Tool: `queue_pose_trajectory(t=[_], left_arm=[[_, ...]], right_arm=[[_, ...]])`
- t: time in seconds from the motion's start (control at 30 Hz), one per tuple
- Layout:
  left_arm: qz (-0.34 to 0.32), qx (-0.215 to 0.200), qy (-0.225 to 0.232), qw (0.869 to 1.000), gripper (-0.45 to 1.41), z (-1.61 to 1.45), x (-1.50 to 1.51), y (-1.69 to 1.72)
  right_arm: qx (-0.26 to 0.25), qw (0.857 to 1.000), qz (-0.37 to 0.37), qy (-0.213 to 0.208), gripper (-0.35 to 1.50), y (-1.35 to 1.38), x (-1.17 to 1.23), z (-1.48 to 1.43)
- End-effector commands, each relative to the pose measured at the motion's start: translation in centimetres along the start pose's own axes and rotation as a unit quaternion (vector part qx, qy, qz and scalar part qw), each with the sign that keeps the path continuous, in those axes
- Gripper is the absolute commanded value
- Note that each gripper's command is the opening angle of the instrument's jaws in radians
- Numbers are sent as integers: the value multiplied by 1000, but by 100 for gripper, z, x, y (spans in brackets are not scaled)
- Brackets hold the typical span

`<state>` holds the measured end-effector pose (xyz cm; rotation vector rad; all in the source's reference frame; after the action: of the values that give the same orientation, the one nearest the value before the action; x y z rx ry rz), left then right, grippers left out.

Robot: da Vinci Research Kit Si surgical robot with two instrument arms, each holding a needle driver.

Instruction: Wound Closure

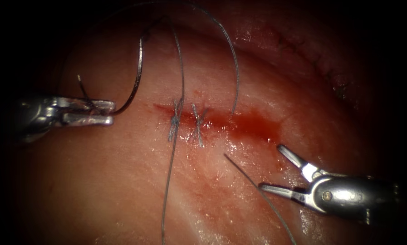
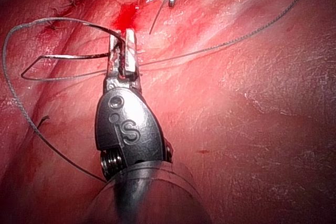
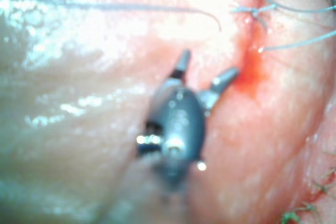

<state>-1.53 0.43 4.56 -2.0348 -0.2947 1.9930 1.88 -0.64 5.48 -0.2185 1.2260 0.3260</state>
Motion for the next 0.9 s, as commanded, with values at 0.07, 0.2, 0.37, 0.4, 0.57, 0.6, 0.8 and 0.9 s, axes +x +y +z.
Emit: queue_pose_trajectory(t=[0.07,0.2,0.37,0.4,0.57,0.6,0.8,0.9], left_arm=[[-2,0,1,1000,-45,4,-10,4],[-5,0,0,1000,-45,5,-11,4],[-4,-3,0,1000,-45,9,-14,5],[-4,-3,0,1000,-45,9,-14,5],[-4,-2,0,1000,-45,9,-14,5],[-4,-2,0,1000,-45,9,-14,5],[-4,-4,1,1000,-45,10,-14,6],[-3,-4,1,1000,-45,10,-14,6]], right_arm=[[6,1000,0,4,133,-8,-3,21],[9,1000,0,9,133,-13,-3,40],[11,1000,-1,14,131,-21,0,68],[12,1000,-1,15,131,-21,0,70],[20,1000,-1,21,66,-22,1,71],[18,999,-1,27,0,-22,1,69],[3,999,-9,36,-35,-15,-3,50],[3,999,-10,33,-35,-8,-8,15]])
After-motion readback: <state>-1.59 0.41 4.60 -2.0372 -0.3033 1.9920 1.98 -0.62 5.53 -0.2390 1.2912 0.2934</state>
